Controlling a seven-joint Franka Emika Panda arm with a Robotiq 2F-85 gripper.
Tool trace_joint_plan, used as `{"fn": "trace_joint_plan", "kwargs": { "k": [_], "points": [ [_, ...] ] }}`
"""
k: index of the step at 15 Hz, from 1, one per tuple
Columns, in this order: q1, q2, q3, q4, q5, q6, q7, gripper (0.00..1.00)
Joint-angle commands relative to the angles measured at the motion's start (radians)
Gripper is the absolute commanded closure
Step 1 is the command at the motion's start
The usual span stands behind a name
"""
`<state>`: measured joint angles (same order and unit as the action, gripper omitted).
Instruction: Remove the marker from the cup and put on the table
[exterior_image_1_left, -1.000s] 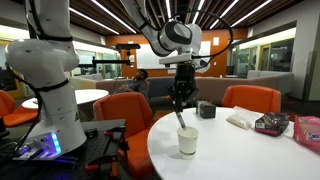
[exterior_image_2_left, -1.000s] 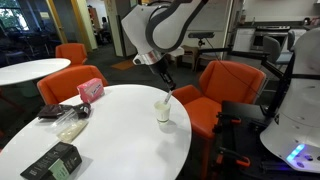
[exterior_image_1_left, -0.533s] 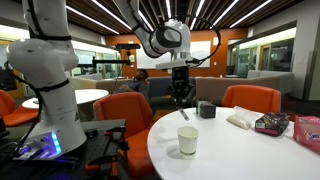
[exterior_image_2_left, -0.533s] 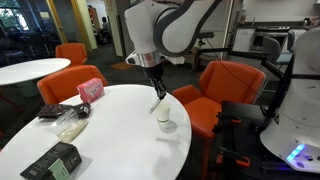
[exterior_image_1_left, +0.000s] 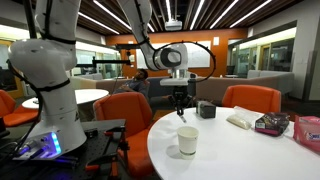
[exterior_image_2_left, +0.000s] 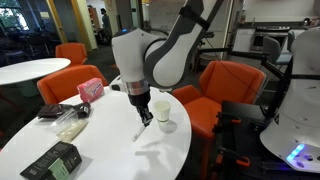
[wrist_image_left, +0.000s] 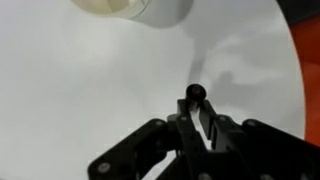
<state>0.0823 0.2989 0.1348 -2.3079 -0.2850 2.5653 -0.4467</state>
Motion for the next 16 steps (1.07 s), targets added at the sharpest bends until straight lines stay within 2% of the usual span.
{"fn": "trace_joint_plan", "kwargs": {
  "k": [1,4,7,11,12,13,16],
  "points": [
    [0.002,0.088,0.025,0.067,-0.026,0.039,-0.068,0.95],
    [-0.022,0.153,0.070,0.129,-0.027,-0.044,-0.235,0.95],
    [-0.012,0.207,0.042,0.191,-0.080,-0.106,-0.294,0.95],
    [-0.041,0.266,0.034,0.272,-0.104,-0.158,-0.397,0.95],
    [-0.043,0.280,0.030,0.290,-0.106,-0.167,-0.418,0.57],
    [-0.043,0.290,0.025,0.304,-0.109,-0.171,-0.428,0.55],
    [-0.031,0.317,0.010,0.327,-0.142,-0.166,-0.436,0.34]
  ]
}}
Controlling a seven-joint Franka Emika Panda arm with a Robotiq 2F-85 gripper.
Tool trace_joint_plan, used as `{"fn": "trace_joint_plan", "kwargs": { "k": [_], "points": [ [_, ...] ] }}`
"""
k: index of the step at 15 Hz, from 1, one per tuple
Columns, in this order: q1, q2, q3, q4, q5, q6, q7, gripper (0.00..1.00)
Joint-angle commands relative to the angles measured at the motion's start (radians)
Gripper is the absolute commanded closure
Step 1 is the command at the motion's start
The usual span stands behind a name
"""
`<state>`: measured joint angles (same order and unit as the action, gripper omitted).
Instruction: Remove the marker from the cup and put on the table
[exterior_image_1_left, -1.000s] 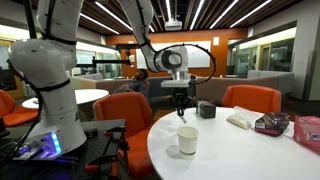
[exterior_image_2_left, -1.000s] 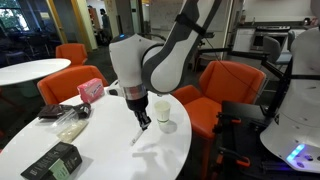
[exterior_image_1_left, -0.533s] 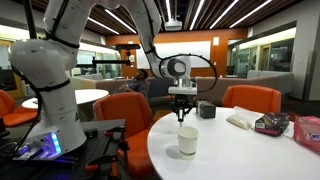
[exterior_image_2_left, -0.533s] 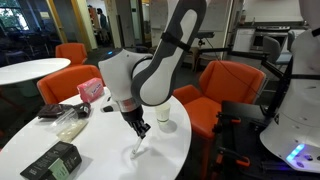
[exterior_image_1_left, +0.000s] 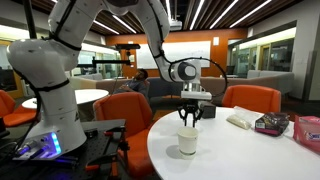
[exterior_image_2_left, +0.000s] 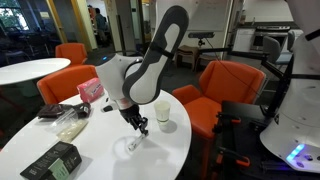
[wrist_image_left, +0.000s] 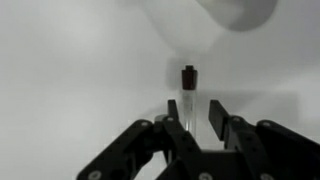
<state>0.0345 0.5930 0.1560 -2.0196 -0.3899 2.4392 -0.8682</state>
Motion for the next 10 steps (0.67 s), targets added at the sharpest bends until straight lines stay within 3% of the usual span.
{"fn": "trace_joint_plan", "kwargs": {
  "k": [1,4,5,10],
  "points": [
    [0.022,0.027,-0.014,0.041,-0.051,-0.037,-0.011,0.25],
    [0.019,0.003,-0.008,0.011,-0.069,-0.015,-0.005,0.04],
    [0.011,-0.015,0.000,-0.007,-0.067,-0.009,-0.019,0.01],
    [0.002,-0.150,0.002,-0.117,-0.067,0.020,-0.006,0.00]
  ]
}}
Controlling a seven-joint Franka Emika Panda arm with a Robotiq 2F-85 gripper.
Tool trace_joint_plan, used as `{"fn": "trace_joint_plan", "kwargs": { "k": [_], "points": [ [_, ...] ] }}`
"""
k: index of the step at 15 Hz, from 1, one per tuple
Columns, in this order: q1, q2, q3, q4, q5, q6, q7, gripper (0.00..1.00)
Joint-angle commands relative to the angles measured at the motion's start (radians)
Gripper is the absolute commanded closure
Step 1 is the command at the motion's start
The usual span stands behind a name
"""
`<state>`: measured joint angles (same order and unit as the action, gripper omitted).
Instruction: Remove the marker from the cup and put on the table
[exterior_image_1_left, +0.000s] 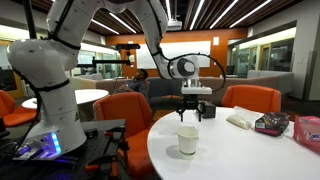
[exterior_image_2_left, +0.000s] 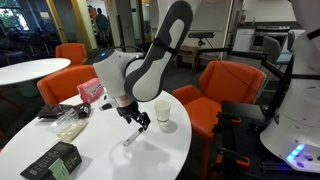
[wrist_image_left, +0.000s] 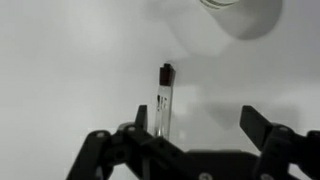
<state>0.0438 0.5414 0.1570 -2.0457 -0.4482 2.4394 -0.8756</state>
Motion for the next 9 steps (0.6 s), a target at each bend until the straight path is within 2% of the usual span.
{"fn": "trace_joint_plan", "kwargs": {
  "k": [1,9],
  "points": [
    [-0.010,-0.128,0.002,-0.113,-0.004,0.020,0.000,0.00],
    [-0.017,-0.337,-0.013,-0.262,0.007,0.040,0.003,0.00]
  ]
}}
